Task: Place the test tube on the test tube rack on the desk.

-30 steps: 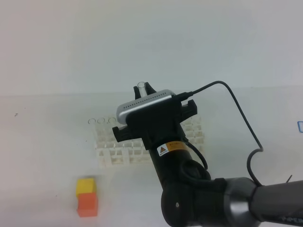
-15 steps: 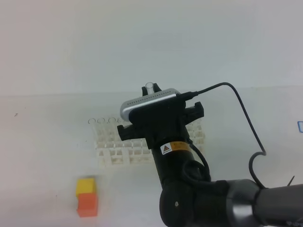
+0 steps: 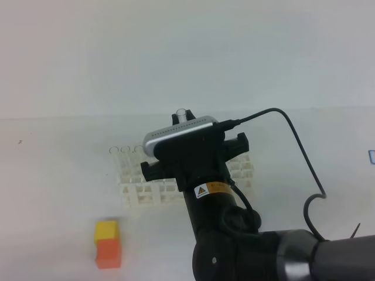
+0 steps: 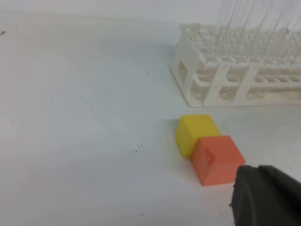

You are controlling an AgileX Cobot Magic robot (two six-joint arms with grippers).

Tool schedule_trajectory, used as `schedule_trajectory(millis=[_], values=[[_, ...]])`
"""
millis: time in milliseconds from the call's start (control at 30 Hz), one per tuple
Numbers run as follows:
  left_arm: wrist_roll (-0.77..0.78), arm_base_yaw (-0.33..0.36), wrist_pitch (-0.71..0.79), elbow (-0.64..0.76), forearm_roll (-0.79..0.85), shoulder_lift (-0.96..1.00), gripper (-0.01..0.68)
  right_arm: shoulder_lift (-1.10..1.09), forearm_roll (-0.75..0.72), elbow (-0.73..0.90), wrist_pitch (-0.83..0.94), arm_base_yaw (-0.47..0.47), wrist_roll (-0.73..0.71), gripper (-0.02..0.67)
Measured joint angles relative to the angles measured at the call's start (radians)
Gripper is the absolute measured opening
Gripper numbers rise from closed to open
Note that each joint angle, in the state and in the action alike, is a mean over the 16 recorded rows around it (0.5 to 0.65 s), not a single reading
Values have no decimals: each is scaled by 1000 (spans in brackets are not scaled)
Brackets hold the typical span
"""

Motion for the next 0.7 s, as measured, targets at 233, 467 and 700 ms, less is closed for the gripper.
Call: schedule_trajectory(millis=[233,467,700], values=[[0,-1,0,0,0,0,-1,0,-18,-13,0,2,1,125],[0,-1,0,0,0,0,-1,-1,-38,-35,-1,3,3,125],[2,-1,0,0,0,0,-1,-2,-47,-49,-2,3,-2,125]])
